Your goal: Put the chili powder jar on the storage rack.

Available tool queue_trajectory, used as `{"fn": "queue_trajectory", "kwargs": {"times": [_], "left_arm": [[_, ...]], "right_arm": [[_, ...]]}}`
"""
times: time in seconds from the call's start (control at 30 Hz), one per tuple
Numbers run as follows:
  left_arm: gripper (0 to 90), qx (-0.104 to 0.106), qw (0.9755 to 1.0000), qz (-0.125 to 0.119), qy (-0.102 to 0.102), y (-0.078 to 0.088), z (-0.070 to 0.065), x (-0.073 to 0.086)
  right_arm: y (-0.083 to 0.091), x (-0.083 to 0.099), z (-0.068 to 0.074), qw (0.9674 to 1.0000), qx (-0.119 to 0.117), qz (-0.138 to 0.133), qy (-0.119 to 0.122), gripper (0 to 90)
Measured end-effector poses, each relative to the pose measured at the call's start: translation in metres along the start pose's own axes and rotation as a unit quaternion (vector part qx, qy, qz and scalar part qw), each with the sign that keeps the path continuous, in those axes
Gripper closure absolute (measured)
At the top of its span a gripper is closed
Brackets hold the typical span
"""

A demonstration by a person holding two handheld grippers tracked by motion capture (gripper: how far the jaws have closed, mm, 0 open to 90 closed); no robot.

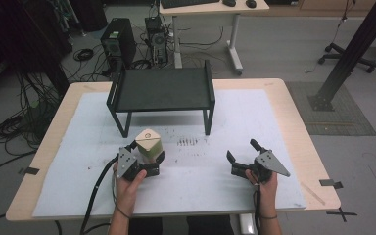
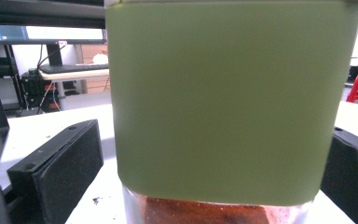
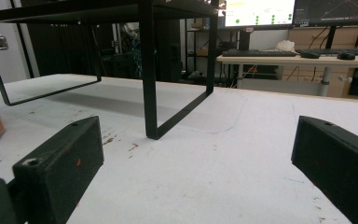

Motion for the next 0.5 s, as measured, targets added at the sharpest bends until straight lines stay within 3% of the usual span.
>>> {"fn": "queue_trajectory", "kwargs": {"times": [0.5], "left_arm": [[0.2, -0.002, 1.0000, -0.002, -0.005, 0.0004, -0.0008, 0.0002]], "right_arm": [[0.0002, 0.0001, 0.0000, 1.0000, 0.003, -0.001, -0.001, 1.8]]}}
Point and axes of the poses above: each handheld gripper's, and its own axes: y roughly backward along the jaws, x roughly out of its underside, z roughly to its left, the point moved 3 cm from there along -y, roughly forward along the jaws, and after that the axes turned 15 degrees about z, right-handed, at the moved point
